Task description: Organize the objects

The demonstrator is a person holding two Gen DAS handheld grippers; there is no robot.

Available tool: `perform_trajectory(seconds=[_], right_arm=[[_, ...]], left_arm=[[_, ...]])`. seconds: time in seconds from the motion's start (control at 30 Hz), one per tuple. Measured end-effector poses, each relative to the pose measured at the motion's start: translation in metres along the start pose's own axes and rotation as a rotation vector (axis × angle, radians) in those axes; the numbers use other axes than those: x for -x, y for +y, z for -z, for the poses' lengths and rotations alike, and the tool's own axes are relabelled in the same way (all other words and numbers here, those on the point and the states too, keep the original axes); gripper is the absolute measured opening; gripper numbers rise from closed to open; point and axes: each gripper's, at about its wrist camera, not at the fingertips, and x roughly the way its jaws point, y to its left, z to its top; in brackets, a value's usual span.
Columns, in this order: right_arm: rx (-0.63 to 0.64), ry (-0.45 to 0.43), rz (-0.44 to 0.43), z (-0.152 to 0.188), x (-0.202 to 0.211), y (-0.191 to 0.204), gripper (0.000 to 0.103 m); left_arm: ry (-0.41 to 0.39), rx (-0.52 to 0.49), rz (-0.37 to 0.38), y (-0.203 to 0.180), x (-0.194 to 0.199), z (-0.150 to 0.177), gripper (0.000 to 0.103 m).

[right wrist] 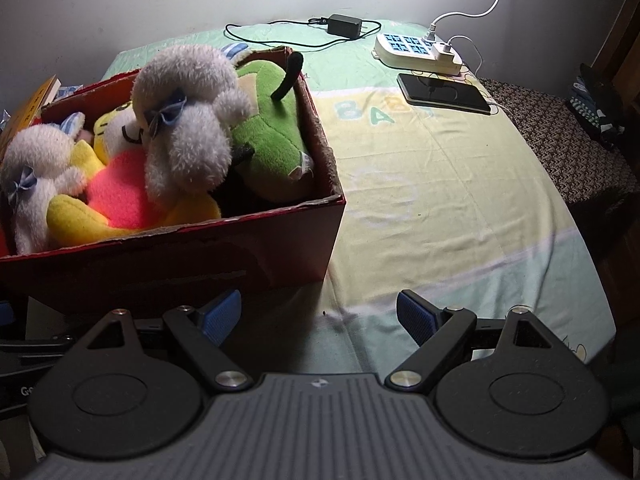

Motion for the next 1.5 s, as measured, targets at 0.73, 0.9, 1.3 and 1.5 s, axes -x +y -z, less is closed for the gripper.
perform_trajectory(seconds=[0.73, 0.9, 1.3, 1.5], right_arm=[[-0.098, 0.023, -0.036, 0.008, -0.008, -0.025, 0.086], [-0.097, 0.023, -0.020, 0.009, -0.009, -0.028, 0.086], [-0.073, 0.030, -0.023, 0.010, -0.011, -0.027, 0.083], [-0.065, 0.033, -0.047, 0.005, -0.008, -0.026, 0.083]], left_arm=[[-0.025, -0.088, 0.043, -0.024, 0.001, 0.003, 0.088], [-0.022, -0.099, 0.049, -0.029, 0.000, 0.003, 0.088], [-0.027, -0.100, 0.057, -0.031, 0.000, 0.003, 0.088], [-0.053, -0.096, 0.053, -0.025, 0.009, 0.001, 0.088]])
